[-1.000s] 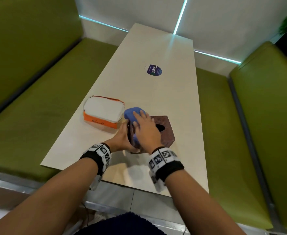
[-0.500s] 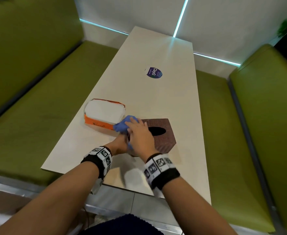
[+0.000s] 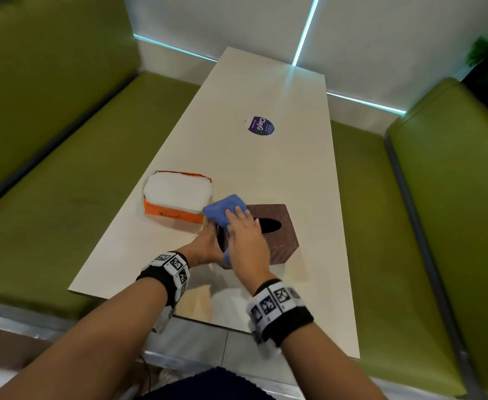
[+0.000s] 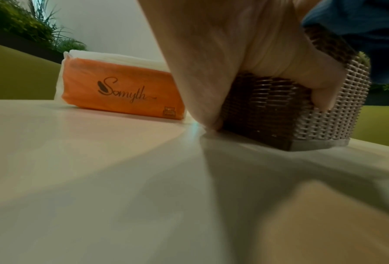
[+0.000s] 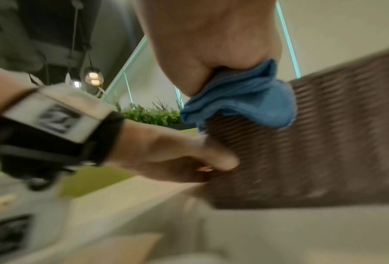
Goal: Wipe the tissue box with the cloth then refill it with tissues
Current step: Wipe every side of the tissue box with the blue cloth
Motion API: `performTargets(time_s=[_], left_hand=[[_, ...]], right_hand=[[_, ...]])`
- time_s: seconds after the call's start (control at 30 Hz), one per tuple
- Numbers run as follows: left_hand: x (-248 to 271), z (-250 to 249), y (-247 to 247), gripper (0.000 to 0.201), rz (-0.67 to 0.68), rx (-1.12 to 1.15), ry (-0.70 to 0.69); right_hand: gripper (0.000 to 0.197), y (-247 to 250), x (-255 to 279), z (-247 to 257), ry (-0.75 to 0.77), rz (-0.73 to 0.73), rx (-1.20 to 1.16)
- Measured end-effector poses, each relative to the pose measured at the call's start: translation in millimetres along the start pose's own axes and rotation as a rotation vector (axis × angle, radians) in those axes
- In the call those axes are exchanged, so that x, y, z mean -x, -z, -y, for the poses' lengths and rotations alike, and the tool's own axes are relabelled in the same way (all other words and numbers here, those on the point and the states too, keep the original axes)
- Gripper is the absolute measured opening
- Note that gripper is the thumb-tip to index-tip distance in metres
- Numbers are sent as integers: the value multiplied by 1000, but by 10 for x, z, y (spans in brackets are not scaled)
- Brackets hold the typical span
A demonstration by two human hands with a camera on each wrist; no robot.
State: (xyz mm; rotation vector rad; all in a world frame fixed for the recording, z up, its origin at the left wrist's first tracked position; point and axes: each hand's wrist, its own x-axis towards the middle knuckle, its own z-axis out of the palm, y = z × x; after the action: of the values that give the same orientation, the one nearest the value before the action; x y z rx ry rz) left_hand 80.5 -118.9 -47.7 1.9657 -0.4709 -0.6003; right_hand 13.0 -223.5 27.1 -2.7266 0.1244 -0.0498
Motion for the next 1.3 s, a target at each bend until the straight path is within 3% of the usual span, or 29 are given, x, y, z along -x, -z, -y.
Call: performTargets(time_s=[0.1,0.27,0.37,0.43,0.53,0.6,0.73,0.83,1.07,1.13,1.3], left_hand=[[-37,71,-1,140,-36,77,-13],[-15,14,31,141,23,109,-49],[22,-21,85,139,68,173,-40],[47,-37,120,132,78,271,-20],[115,-182,166,99,63,362,-2],[132,-287,184,84,54,378,5],[120,-344,192,124,123,283,59],[133,-327,146,139,237,90,-25],[177,-290,171,118,76,76,28],[179,-306,184,116,58,103,30],[147,-291,192,121,63,114,-19]], right_hand=[[56,289,-173,-420,-122,9,5],[39,412,-128,-805,-278,-205,-277],[36,490,-39,-996,-495,-281,-554],[32,546,64,-1147,-669,-256,-845],[35,578,185,-1226,-759,-160,-1143],[37,593,201,-1209,-753,-87,-1201],[28,695,171,-1121,-764,-113,-1181],[27,840,137,-1094,-774,-104,-1087],[18,994,119,-1072,-699,-38,-1026],[17,1102,111,-1036,-671,-121,-1018],[15,1313,-3,-813,-337,-429,-848]])
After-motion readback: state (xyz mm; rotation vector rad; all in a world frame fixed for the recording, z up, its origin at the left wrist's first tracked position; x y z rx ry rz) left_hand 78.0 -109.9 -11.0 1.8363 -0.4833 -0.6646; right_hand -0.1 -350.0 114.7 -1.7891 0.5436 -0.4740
